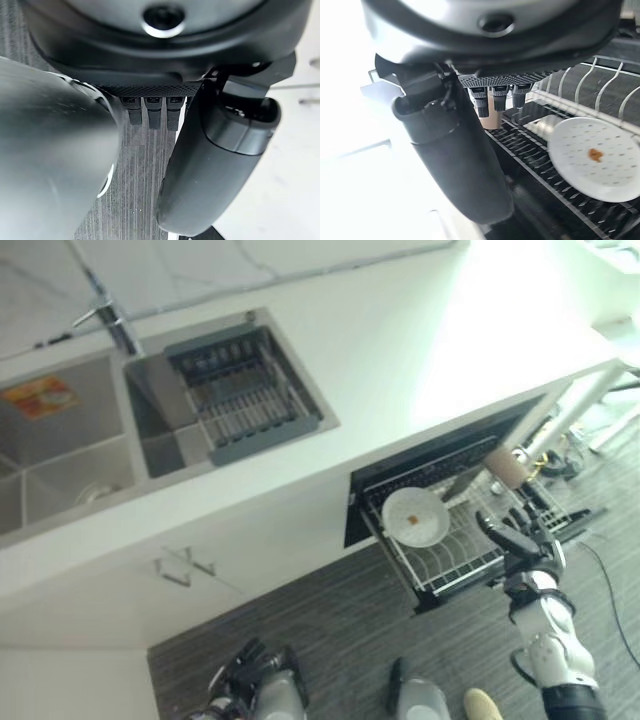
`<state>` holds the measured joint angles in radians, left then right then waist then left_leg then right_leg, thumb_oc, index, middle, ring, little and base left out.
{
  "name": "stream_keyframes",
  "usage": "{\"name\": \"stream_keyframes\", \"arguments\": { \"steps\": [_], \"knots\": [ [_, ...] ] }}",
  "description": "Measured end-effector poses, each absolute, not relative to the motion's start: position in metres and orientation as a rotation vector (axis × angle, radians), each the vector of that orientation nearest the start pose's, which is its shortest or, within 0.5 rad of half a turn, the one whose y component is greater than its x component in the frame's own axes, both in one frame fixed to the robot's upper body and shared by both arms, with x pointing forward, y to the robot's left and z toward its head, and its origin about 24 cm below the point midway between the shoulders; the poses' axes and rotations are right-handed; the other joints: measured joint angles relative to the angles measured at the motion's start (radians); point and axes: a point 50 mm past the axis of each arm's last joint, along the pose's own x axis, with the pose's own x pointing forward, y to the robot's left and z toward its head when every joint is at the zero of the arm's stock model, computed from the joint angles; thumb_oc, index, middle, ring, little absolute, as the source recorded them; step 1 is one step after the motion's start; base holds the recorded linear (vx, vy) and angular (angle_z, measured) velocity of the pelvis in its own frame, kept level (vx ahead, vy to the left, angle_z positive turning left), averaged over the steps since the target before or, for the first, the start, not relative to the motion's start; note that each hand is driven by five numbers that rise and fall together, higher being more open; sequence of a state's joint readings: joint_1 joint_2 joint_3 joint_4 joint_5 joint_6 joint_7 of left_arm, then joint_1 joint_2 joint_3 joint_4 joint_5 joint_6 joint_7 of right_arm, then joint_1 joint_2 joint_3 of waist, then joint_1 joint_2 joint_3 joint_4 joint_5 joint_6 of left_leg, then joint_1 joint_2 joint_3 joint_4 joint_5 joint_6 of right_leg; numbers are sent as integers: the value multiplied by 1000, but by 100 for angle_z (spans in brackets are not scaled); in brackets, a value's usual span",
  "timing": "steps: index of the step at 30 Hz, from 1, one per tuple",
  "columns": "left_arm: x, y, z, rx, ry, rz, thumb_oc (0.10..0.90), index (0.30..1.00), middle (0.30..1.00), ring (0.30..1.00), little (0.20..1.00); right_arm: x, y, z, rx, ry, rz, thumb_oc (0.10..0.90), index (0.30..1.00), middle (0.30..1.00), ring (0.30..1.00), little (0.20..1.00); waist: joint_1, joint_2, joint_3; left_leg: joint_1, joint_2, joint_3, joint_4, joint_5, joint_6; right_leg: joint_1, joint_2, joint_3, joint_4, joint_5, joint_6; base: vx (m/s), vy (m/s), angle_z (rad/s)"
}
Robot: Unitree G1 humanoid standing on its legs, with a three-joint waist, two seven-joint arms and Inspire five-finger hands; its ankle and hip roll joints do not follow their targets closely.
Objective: Place the dishes in the dishwasher.
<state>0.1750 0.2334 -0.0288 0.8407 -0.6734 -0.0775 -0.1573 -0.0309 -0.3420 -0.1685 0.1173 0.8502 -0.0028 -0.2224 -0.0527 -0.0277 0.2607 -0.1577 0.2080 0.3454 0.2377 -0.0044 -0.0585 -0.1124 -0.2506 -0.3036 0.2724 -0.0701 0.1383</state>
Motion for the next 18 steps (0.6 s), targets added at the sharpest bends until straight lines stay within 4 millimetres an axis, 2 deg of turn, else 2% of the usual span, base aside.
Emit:
{"name": "stream_keyframes", "arguments": {
  "steps": [6, 8, 11, 14, 18],
  "knots": [
    [92, 231, -144, -399, 881, 306, 800, 900, 900, 900, 900, 241, -279, 48, 622, -62, -398, 800, 900, 900, 900, 900, -28, 9, -59, 39, 18, 47, -22, 0, -17, -18, 18, 46, 4, -5, -10, 23, -7, -26],
    [89, 230, -145, -397, 893, 309, 800, 900, 900, 900, 900, 235, -285, 46, 628, -83, -437, 800, 900, 900, 900, 900, -53, 9, -71, 51, 22, 57, -29, 4, -20, -18, 22, 51, 8, -5, -12, 28, -20, -15],
    [81, 229, -149, -357, 931, 292, 800, 900, 900, 900, 900, 216, -299, 31, 668, -56, -529, 800, 900, 900, 900, 900, -60, 11, -109, 66, 26, 67, -44, 6, -24, -18, 28, 59, 12, -18, -9, 25, -14, -10],
    [79, 229, -149, -333, 940, 275, 800, 900, 900, 900, 900, 204, -313, 20, 682, -42, -630, 800, 900, 900, 900, 900, -82, 16, -117, 78, 35, 76, -52, 8, -25, -19, 38, 68, 19, -21, -13, 22, -14, -9],
    [75, 227, -152, -321, 969, 263, 800, 900, 900, 900, 900, 184, -330, -11, 765, 59, -830, 800, 900, 900, 900, 900, -82, 33, -129, 89, 38, 82, -66, 11, -37, -24, 40, 75, 46, -36, -23, 16, -30, -4]
  ]
}}
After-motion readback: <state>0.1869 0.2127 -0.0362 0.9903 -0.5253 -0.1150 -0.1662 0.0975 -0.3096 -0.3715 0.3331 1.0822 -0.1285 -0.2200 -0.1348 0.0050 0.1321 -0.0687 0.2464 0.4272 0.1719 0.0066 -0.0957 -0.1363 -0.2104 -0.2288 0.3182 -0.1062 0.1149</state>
